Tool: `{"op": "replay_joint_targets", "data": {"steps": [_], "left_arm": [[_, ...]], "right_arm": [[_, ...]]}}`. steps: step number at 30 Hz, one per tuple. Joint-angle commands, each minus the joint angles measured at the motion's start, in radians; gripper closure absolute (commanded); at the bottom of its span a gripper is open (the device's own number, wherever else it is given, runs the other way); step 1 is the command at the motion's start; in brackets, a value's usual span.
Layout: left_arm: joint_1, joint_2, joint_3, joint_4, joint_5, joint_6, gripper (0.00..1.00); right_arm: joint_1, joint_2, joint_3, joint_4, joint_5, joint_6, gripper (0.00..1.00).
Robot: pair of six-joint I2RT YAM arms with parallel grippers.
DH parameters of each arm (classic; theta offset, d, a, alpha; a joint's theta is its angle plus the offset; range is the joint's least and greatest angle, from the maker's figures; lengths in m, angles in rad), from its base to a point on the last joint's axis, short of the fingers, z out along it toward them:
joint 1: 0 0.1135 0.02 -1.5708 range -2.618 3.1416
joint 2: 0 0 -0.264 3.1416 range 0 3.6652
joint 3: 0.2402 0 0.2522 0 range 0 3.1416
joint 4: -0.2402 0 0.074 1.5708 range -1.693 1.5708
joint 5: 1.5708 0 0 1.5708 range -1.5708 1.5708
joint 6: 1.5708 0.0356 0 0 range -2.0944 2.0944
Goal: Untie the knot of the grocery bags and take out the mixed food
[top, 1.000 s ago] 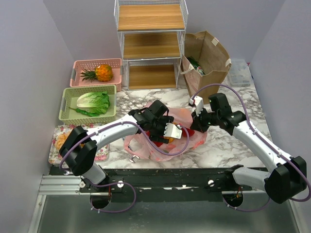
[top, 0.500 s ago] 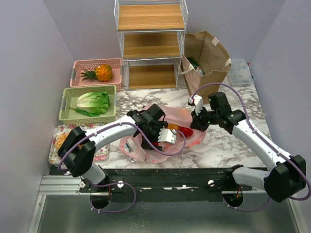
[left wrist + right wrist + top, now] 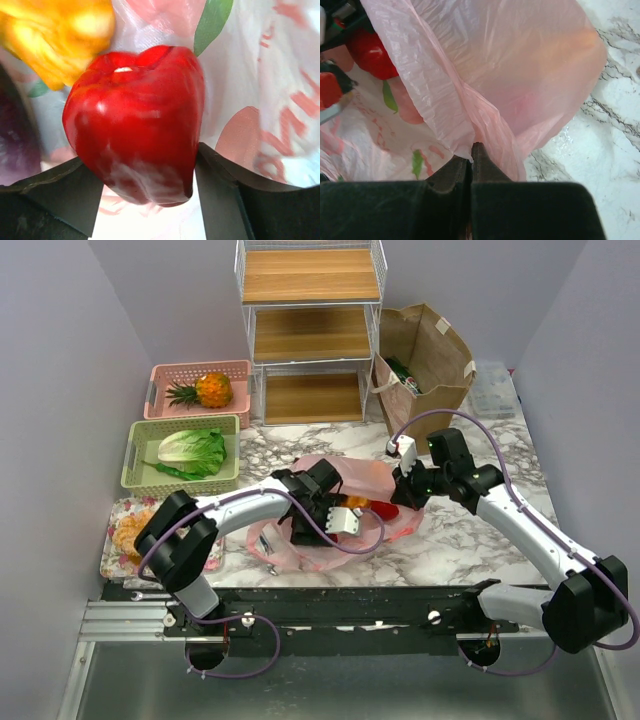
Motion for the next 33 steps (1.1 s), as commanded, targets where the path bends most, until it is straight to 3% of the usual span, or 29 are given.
{"op": "replay_joint_targets", "data": {"steps": [1, 6, 13, 19, 27, 33], "left_arm": [[0.001, -0.115, 0.099, 0.034, 0.129, -0.063, 0.36], [0.010, -0.209, 0.164, 0.034, 0.231, -0.147, 0.49], [0.090, -0.320, 0.263, 0.006, 0.475, -0.267, 0.51], [0.182, -0.365, 0.452, -0.009, 0.631, -0.495, 0.49], [0.536, -0.310, 0.576, -0.017, 0.578, -0.622, 0.51], [0.850, -0.056, 0.823, -0.037, 0.382, -0.684, 0.58]], "right_arm": [[-0.001, -0.006, 0.026, -0.007, 0.012, -0.009, 0.99], [-0.001, -0.010, 0.019, -0.003, 0.013, -0.009, 0.99], [-0.001, -0.017, 0.012, 0.000, 0.008, 0.001, 0.99], [-0.001, -0.020, -0.004, 0.021, 0.006, 0.045, 0.99], [-0.001, -0.020, 0.008, 0.025, 0.010, 0.050, 0.99], [-0.001, 0.003, 0.033, 0.016, 0.005, 0.052, 0.99]]}}
